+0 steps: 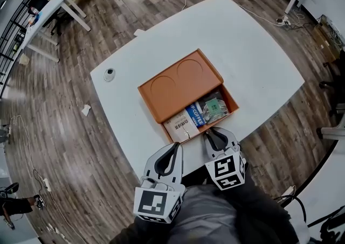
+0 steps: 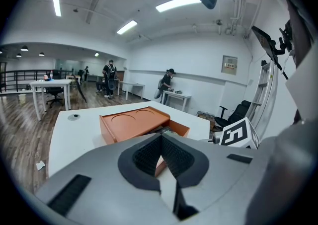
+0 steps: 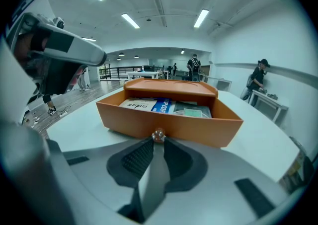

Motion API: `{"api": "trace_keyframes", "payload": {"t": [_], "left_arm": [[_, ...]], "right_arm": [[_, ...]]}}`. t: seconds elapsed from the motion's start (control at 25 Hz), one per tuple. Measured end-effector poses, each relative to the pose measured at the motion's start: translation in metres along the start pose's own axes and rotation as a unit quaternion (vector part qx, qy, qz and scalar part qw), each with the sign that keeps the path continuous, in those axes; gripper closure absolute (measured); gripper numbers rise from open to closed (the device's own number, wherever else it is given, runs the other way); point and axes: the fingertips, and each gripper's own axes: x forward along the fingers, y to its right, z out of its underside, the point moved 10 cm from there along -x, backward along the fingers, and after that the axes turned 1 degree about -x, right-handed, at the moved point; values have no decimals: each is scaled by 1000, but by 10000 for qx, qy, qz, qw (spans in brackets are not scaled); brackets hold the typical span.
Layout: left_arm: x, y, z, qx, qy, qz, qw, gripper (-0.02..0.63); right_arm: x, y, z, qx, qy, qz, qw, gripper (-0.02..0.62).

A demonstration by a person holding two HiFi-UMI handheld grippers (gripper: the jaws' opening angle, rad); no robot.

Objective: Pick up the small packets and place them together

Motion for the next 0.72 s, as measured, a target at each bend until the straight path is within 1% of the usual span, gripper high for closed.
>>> {"api": "trace_keyframes", "payload": {"t": [0.32,0.52,0.72], "left_arm": [[3,3,4,-25,-2,-8,10000,606],[5,6,6,-31,4,46,10000,606],[8,5,5,-21,-10,103,9999,606]], "right_arm": [[-6,0,7,-43,4,-47,10000,522],[-13,0,17,50,-104,-94,9999,522],[-16,0,21,104,-85,-70,9999,523]]}}
